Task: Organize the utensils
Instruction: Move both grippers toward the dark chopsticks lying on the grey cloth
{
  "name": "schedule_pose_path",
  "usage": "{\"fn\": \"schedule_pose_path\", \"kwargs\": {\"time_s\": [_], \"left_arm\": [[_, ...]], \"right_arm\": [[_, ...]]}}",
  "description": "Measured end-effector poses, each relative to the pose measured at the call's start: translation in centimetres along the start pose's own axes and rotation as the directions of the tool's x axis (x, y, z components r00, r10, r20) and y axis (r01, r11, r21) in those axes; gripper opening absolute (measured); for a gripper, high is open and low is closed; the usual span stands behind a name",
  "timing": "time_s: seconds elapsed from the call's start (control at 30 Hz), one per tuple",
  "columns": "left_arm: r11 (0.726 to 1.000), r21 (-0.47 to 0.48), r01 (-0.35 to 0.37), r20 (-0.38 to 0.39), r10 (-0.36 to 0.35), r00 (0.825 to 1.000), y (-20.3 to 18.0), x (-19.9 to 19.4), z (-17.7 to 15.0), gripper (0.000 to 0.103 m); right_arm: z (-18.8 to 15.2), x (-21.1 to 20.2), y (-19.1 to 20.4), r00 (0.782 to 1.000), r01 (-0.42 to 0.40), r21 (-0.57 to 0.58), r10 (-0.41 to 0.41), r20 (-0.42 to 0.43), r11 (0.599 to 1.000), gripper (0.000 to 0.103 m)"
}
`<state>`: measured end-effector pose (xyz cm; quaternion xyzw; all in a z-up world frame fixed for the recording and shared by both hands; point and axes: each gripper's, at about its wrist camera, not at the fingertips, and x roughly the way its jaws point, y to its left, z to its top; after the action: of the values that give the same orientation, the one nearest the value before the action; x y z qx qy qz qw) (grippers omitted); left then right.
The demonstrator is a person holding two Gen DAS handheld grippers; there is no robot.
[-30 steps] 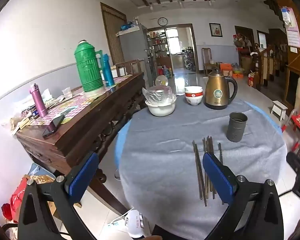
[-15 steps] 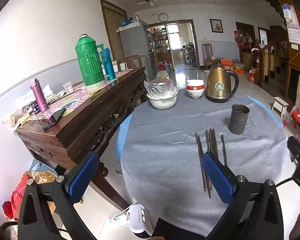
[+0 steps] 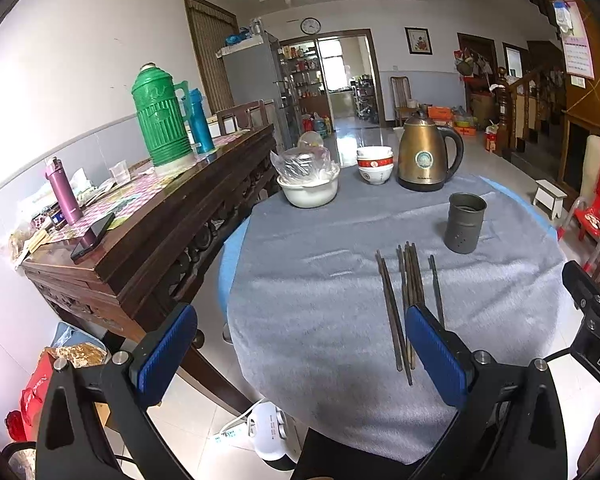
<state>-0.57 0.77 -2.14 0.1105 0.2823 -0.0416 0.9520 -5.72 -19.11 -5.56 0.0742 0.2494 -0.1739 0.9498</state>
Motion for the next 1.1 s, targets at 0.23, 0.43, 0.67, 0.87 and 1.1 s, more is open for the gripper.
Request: {"fn": "schedule_pose_path", "kwargs": {"time_s": [0.23, 0.43, 0.67, 0.87, 1.1], "left_arm": [[0.999, -0.001, 0.038, -0.019, -0.038, 0.999, -0.1, 0.24, -0.12, 0.103], [0.998, -0.025, 0.055, -0.036, -0.056, 0.998, -0.01, 0.47, -0.08, 0.103], [0.998, -0.017, 0.063, -0.048, -0.064, 0.997, -0.46, 0.65, -0.1, 0.103], [0.997, -0.001, 0.081, -0.043, -0.081, 0.996, -0.8, 0.39, -0.12, 0.103], [0.998, 0.01, 0.067, -0.065, -0.066, 0.996, -0.29, 0.29, -0.53, 0.103]], "right_arm": [[0.01, -0.09, 0.12, 1.0, 0.006, -0.004, -0.006, 0.006, 1.0, 0.103], [-0.02, 0.04, 0.1, 1.0, 0.006, -0.007, -0.006, 0.004, 1.0, 0.103], [-0.02, 0.27, 0.1, 1.0, 0.005, -0.017, -0.005, -0.002, 1.0, 0.103], [-0.04, 0.38, -0.06, 1.0, 0.006, -0.01, -0.006, -0.003, 1.0, 0.103], [-0.26, 0.71, -0.04, 0.997, -0.027, -0.006, 0.026, -0.07, 1.0, 0.103]]}}
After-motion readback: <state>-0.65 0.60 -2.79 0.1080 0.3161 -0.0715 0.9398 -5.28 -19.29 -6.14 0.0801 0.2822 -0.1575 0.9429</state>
